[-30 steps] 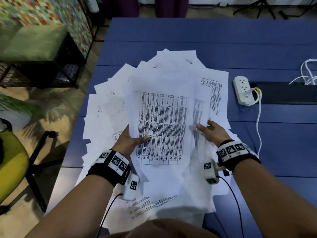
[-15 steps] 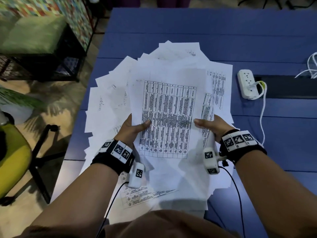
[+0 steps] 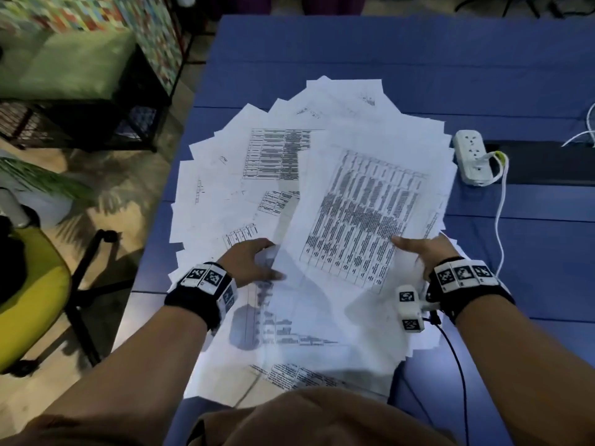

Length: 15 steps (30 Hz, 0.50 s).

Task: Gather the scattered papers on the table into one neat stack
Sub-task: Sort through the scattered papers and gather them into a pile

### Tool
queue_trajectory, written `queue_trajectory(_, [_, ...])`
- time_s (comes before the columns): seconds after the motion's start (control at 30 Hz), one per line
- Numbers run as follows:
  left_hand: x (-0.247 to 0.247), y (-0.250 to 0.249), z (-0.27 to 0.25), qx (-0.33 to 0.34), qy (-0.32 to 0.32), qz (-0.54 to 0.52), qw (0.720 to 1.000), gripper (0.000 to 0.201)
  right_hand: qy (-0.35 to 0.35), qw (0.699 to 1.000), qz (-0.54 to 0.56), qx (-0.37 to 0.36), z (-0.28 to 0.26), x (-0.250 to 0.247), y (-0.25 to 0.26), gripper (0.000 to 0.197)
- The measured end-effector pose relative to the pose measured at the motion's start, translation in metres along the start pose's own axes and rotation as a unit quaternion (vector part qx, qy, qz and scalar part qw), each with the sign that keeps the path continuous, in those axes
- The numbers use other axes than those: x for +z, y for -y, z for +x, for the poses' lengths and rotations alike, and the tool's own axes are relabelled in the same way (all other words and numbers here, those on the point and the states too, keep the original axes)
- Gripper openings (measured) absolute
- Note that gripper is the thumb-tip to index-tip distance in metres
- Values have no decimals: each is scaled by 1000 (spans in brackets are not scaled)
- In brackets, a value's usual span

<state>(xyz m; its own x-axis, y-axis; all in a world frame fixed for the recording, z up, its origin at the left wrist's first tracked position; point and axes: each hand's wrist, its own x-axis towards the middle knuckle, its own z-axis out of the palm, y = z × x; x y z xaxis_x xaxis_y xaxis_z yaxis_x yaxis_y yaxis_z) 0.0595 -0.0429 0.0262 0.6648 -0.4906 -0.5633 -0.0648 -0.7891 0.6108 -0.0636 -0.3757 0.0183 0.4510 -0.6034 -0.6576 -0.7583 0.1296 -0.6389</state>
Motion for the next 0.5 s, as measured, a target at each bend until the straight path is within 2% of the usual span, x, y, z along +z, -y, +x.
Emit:
queue_trajectory(0.03, [-1, 7, 1, 5, -7, 46, 999, 36, -9, 1000, 0, 6, 5, -4, -4, 111])
queue_trajectory(0.1, [-5, 13, -1, 7, -28, 64, 998, 25, -24, 1000, 1, 14, 8, -10, -7, 95])
queue_trajectory(0.2, [-11, 17, -3, 12, -80, 69, 994, 31, -43, 999, 2, -2, 2, -13, -9, 73])
queue_trajectory(0.27, [-18, 21, -4, -7, -125, 85, 988, 26, -47, 999, 9, -6, 0, -15, -11, 63])
queue_trajectory(0.37, [-38, 32, -5, -58, -242, 80, 965, 12, -61, 998, 1, 1, -2, -19, -14, 59])
queue_trajectory(0.43, [-54, 33, -9, -90, -310, 88, 942, 13, -61, 998, -18, -1, -4, -21, -17, 63])
queue_trajectory(0.5, [-67, 23, -15, -101, -368, 50, 923, 19, -62, 997, -38, -10, -6, -20, -21, 66])
